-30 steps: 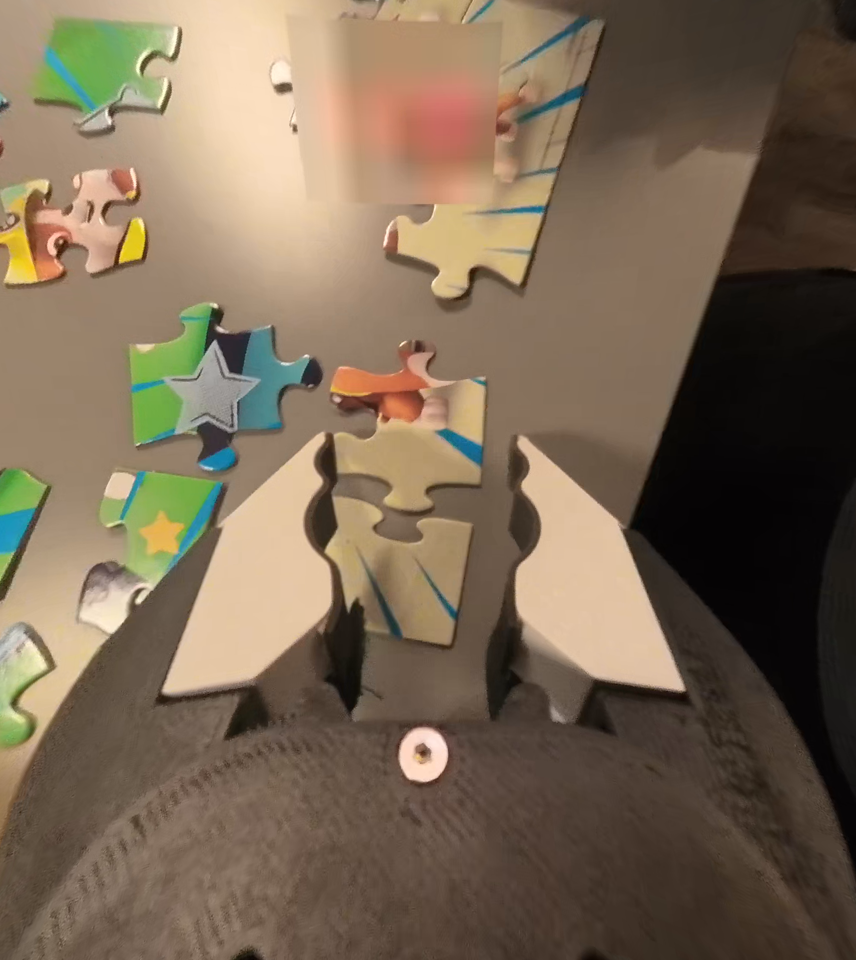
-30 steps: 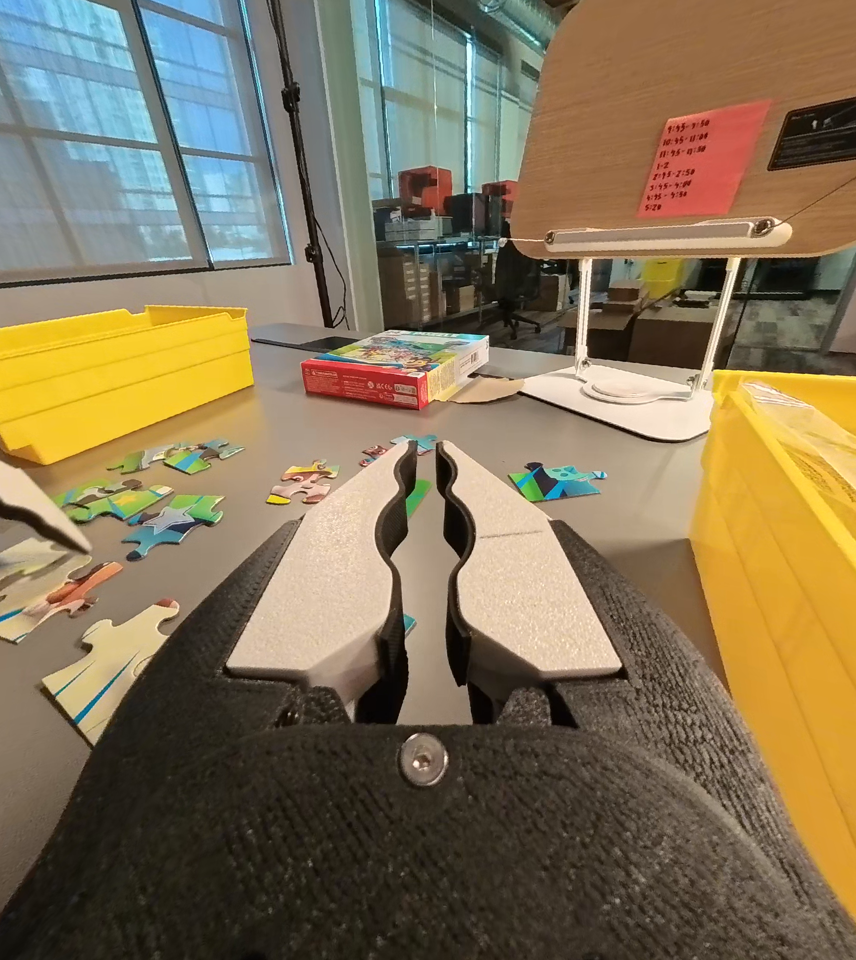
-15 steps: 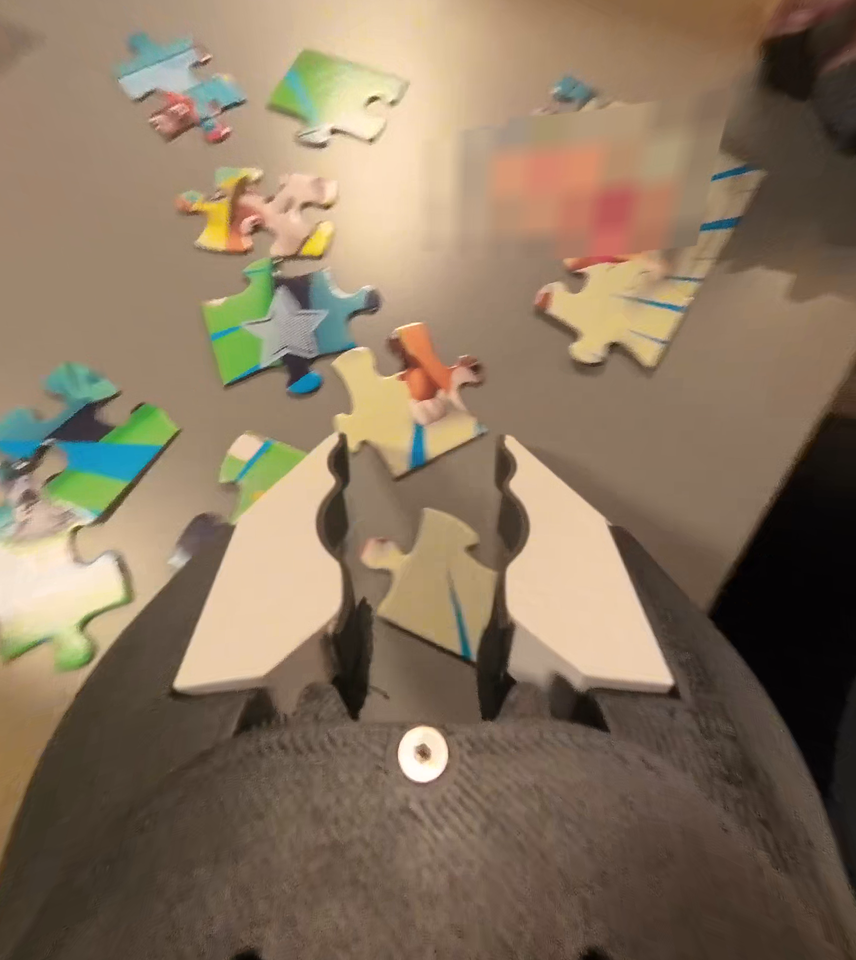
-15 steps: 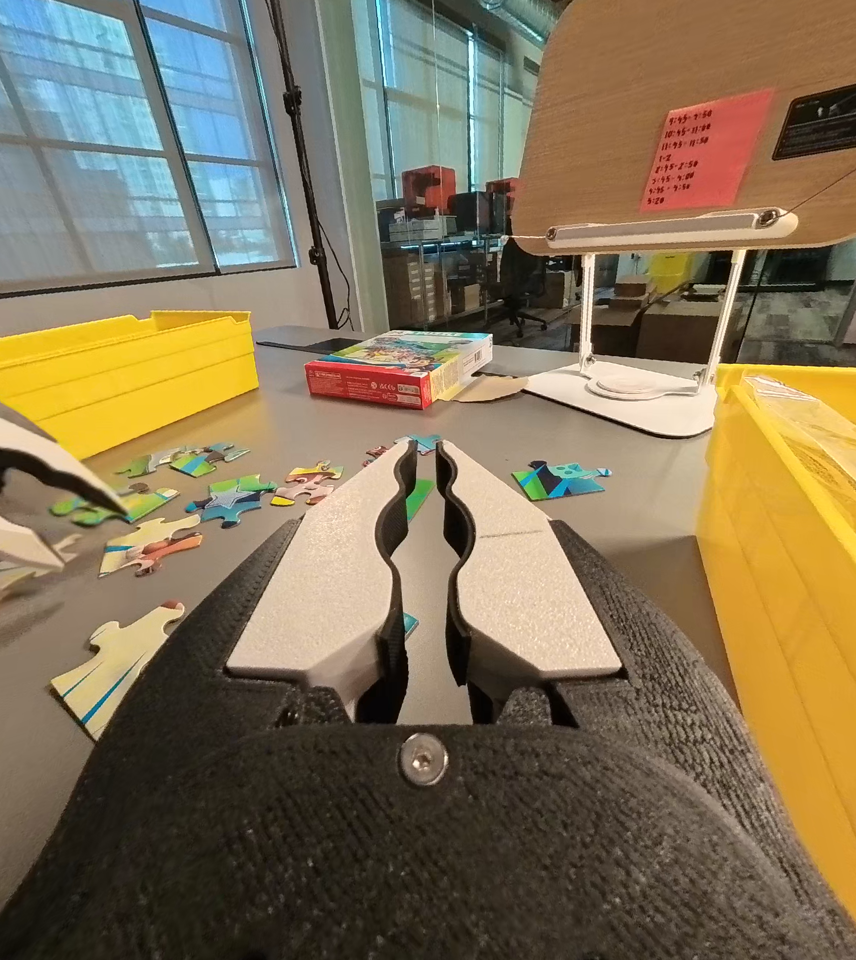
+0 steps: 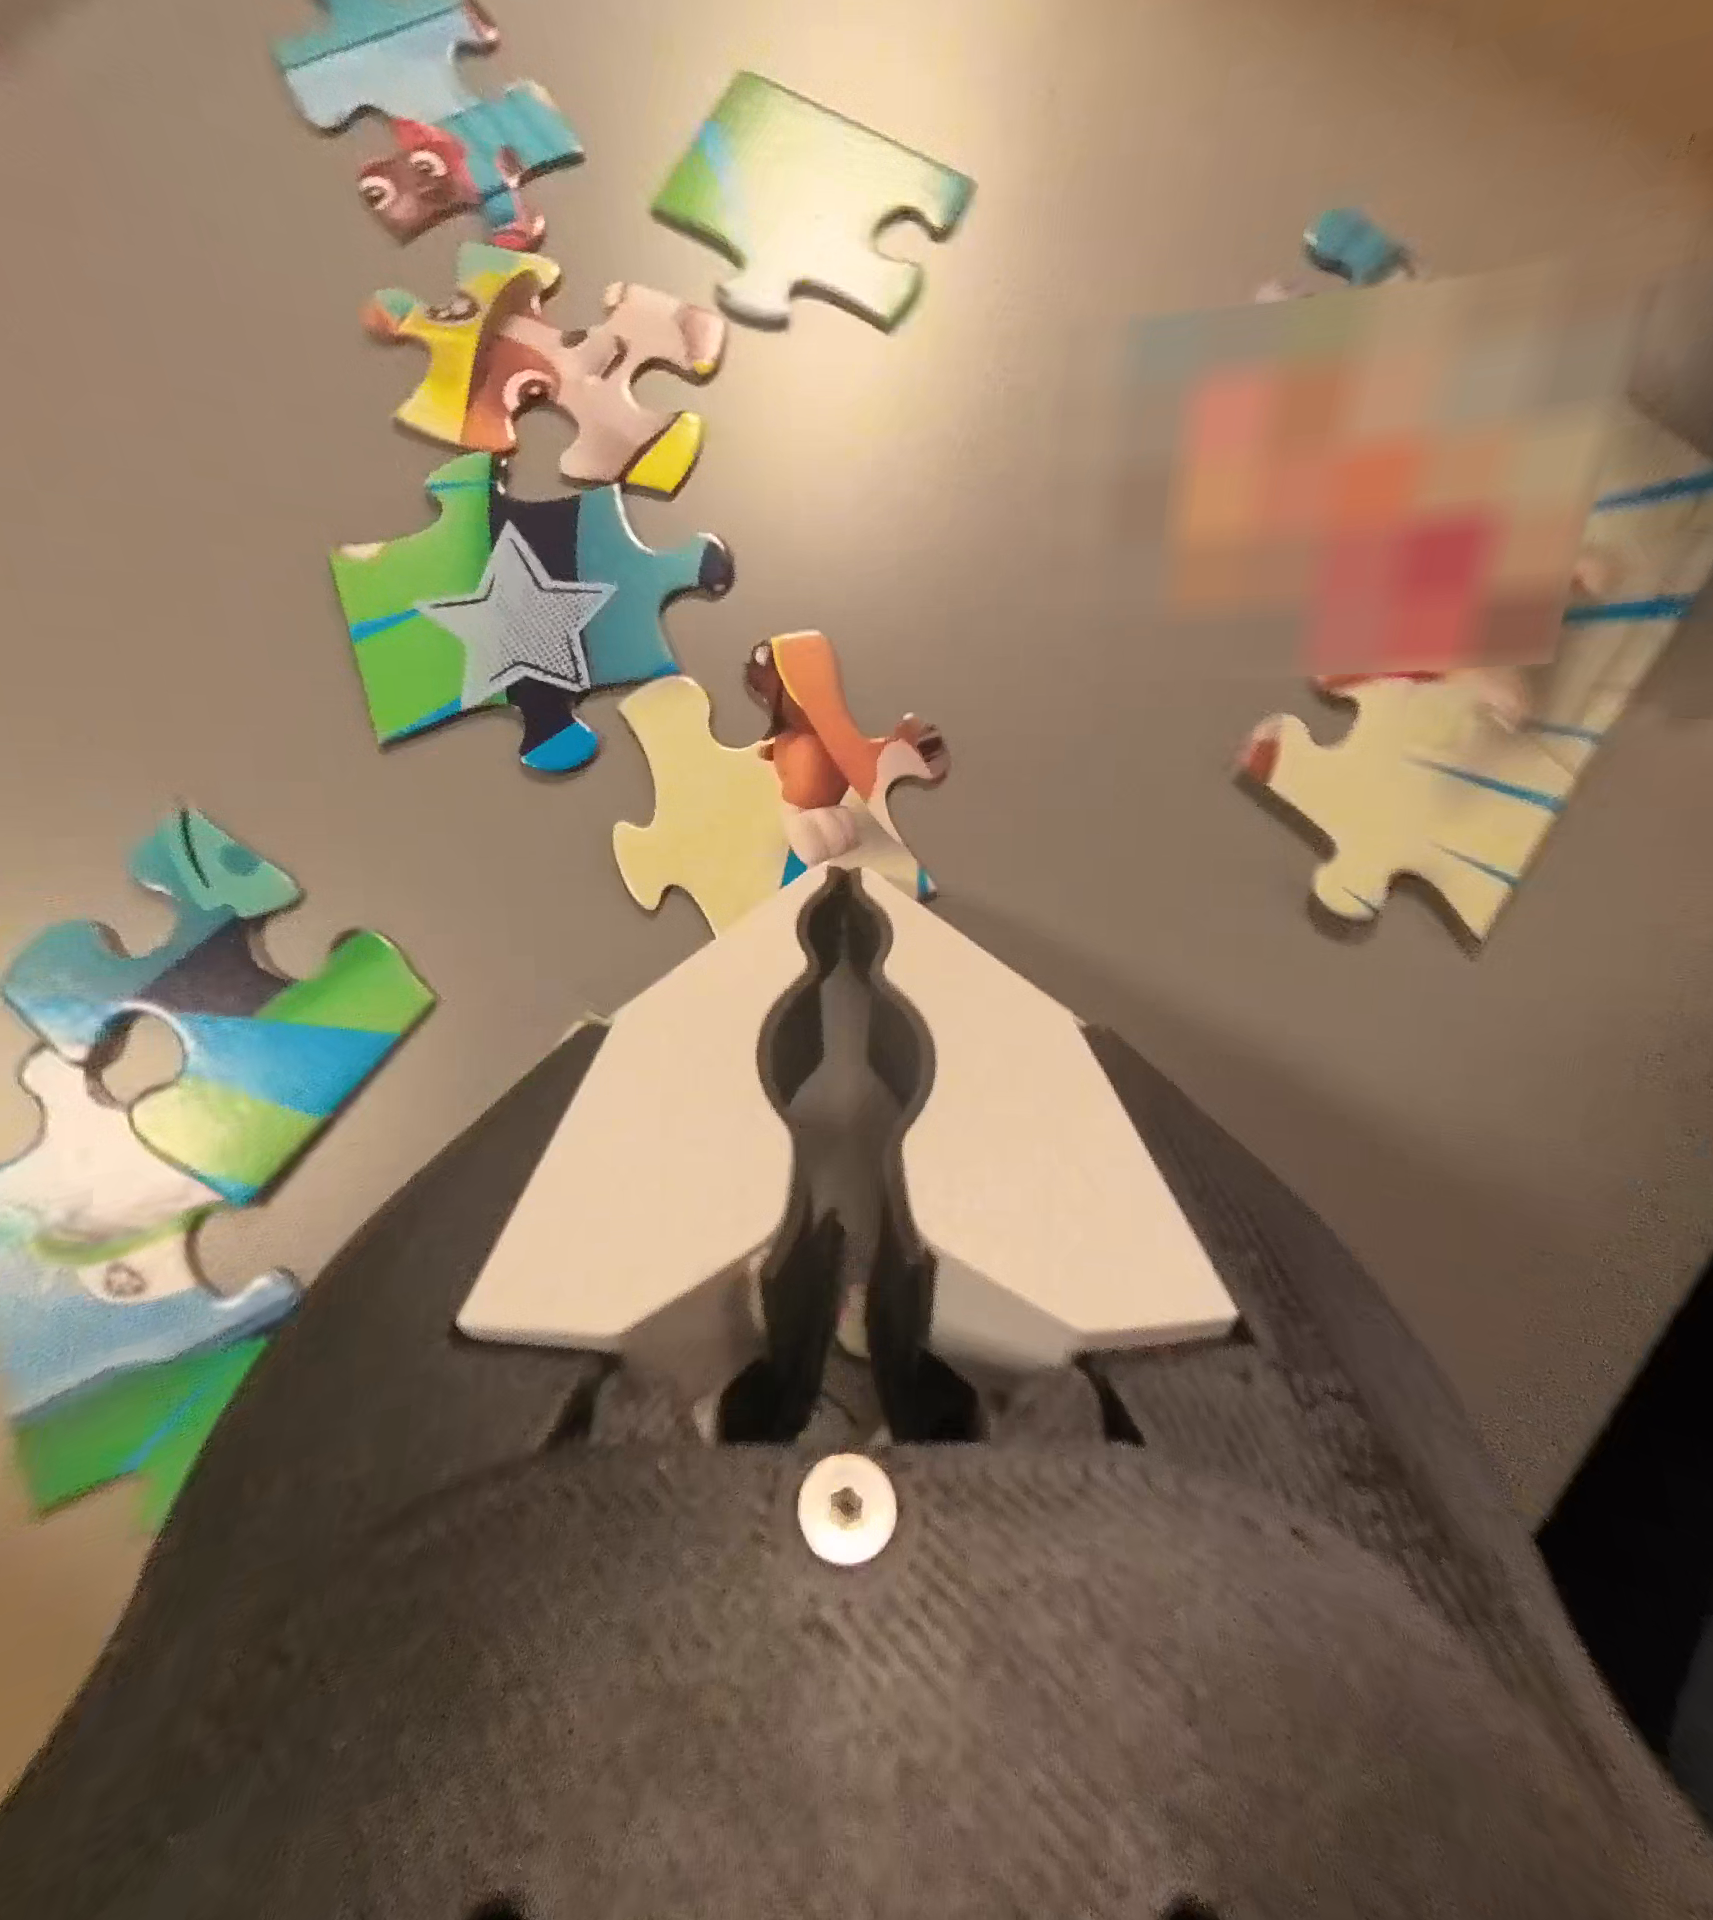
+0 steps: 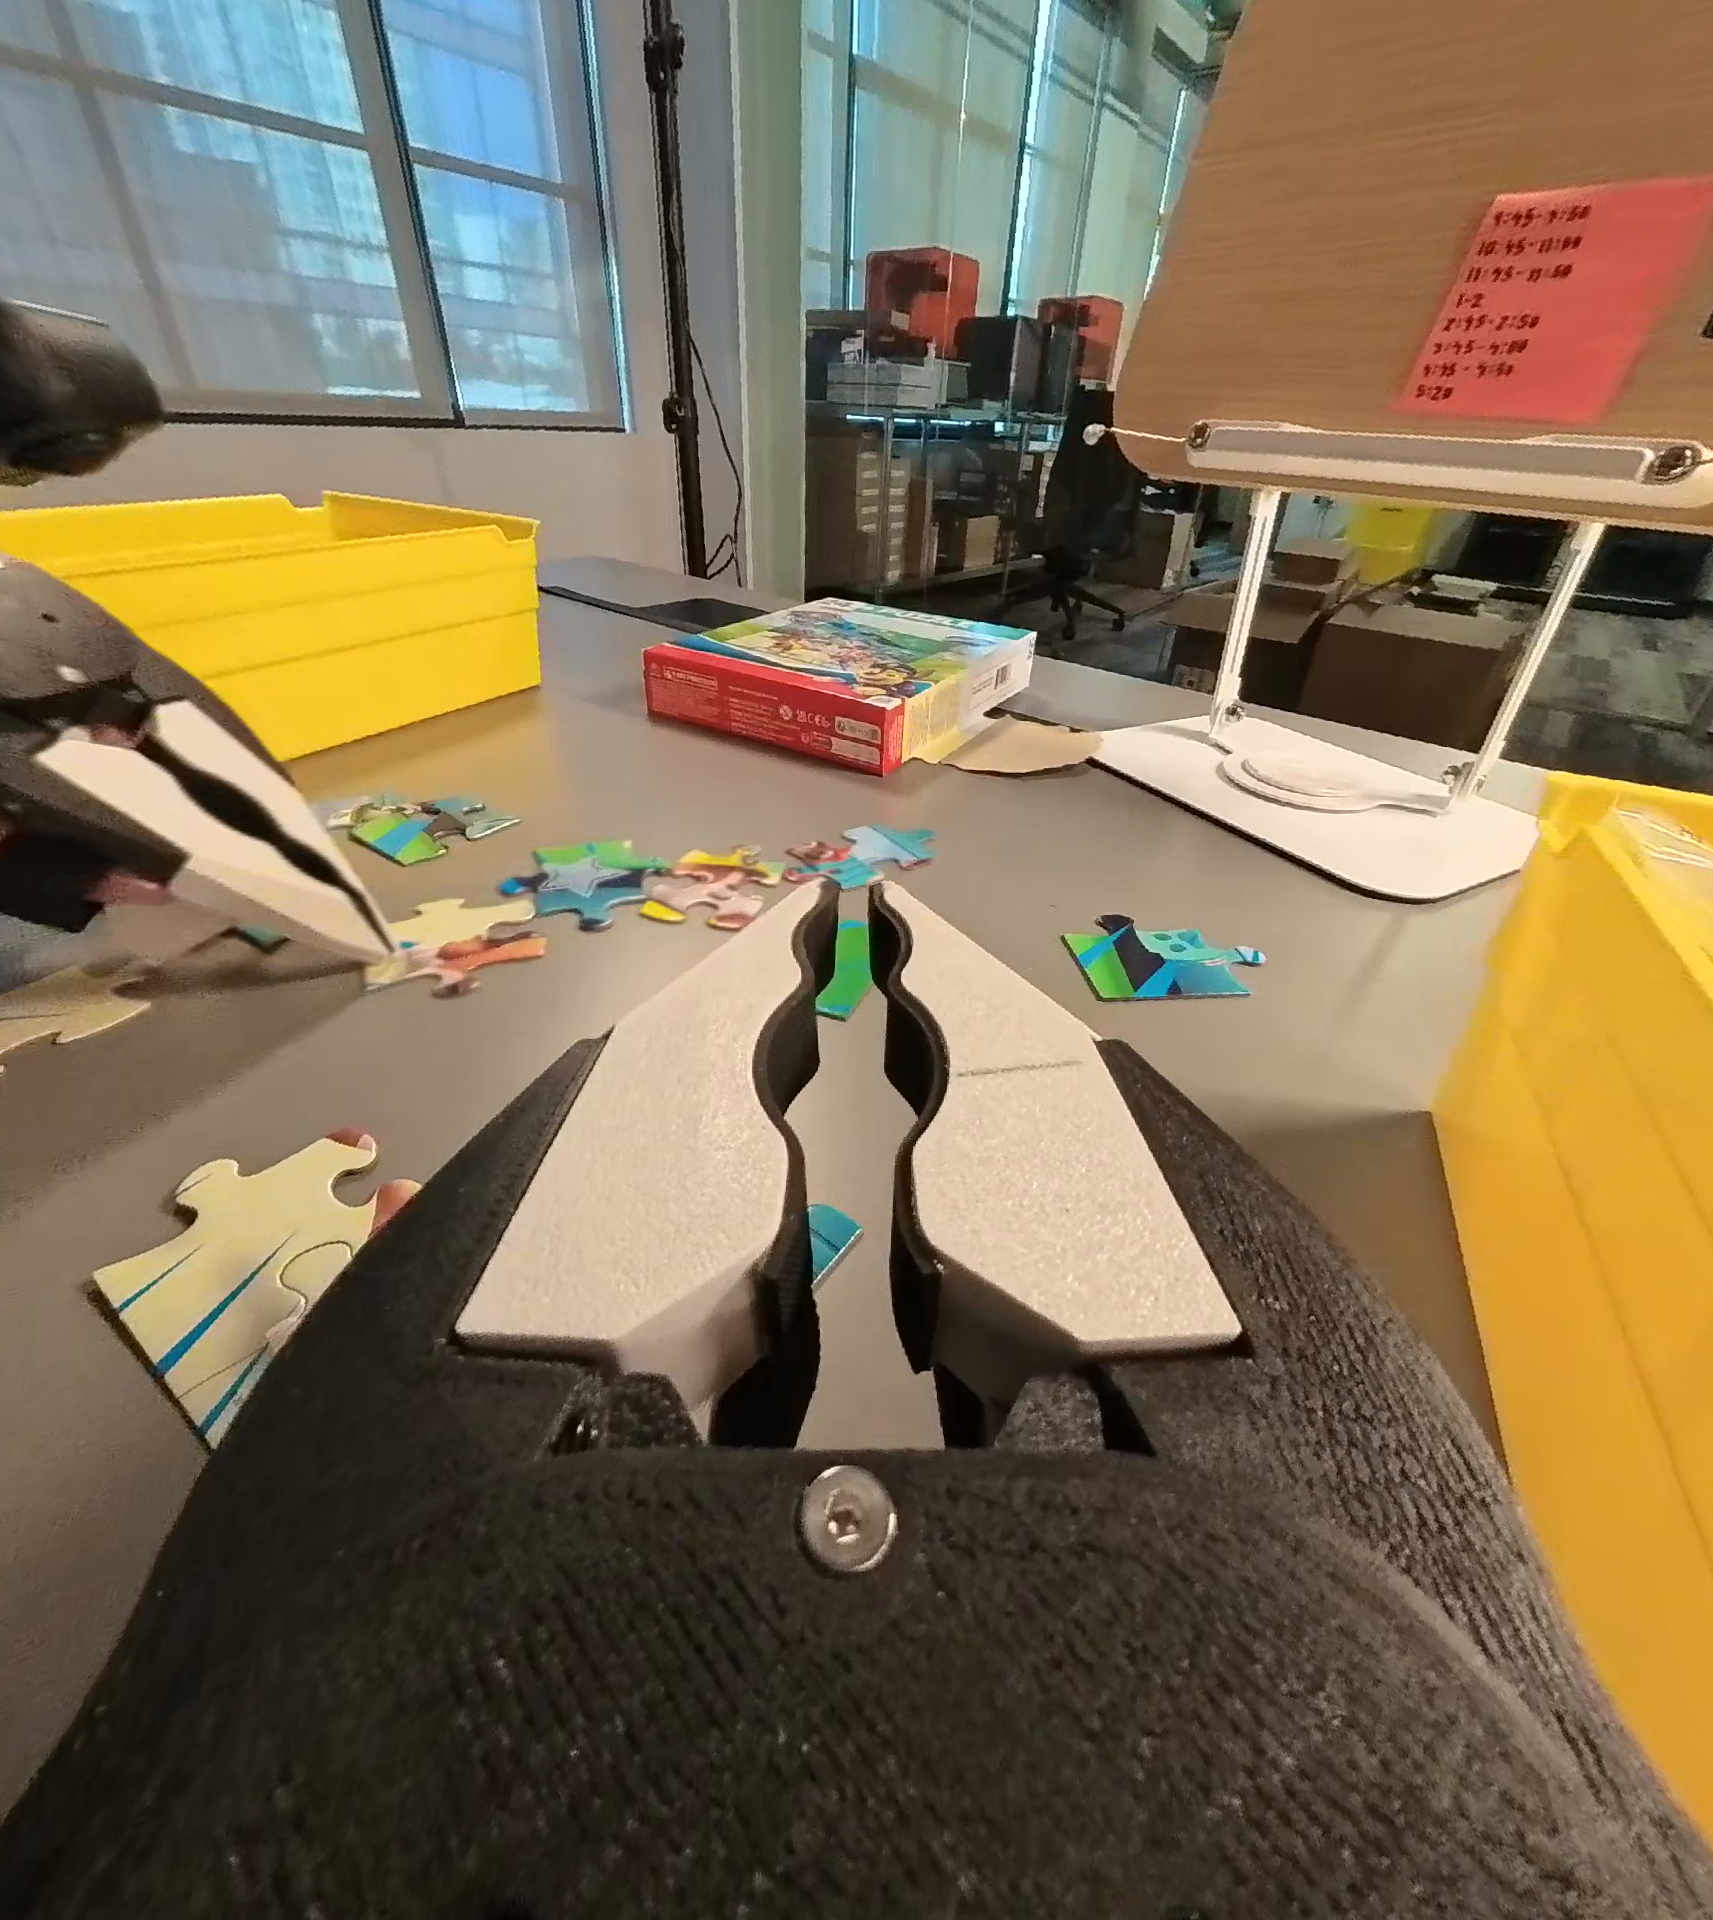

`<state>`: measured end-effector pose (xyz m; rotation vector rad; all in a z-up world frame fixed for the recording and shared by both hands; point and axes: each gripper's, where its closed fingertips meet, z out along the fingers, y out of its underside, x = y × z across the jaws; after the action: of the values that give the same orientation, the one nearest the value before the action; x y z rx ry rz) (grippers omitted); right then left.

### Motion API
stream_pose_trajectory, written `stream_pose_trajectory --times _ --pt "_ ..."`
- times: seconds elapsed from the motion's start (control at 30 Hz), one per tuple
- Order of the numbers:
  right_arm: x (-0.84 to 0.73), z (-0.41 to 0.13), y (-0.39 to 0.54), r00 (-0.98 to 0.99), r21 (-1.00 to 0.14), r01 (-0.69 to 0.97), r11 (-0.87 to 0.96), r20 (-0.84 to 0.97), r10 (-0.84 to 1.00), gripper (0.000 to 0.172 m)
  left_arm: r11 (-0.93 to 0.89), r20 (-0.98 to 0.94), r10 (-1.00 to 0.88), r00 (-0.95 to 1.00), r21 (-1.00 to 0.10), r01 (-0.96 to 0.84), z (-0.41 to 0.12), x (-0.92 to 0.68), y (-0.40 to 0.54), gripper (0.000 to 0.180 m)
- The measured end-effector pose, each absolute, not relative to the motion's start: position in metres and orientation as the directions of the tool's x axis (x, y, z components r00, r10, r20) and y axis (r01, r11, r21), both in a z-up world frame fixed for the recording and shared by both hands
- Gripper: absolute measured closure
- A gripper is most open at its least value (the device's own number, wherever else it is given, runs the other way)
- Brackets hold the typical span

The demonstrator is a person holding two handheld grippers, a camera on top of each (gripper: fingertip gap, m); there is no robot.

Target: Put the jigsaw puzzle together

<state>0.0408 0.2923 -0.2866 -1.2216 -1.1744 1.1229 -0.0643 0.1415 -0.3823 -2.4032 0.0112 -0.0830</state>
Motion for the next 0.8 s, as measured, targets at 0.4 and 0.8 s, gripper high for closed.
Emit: stream_pose_trajectory --times 0.4,0.8 --pt "0.042 -0.285 0.295 0.082 -1.0 -0.006 0.025 0.025 0.996 0.168 -0.679 0.021 0.082 0.996 -0.731 0.071 -0.374 -0.099 0.165 0.175" --pt "0.047 -0.282 0.31 0.165 -0.999 -0.028 0.034 0.029 0.986 0.164 -0.189 0.023 -0.029 0.999 -0.982 0.017 -0.256 -0.041 0.077 0.15"
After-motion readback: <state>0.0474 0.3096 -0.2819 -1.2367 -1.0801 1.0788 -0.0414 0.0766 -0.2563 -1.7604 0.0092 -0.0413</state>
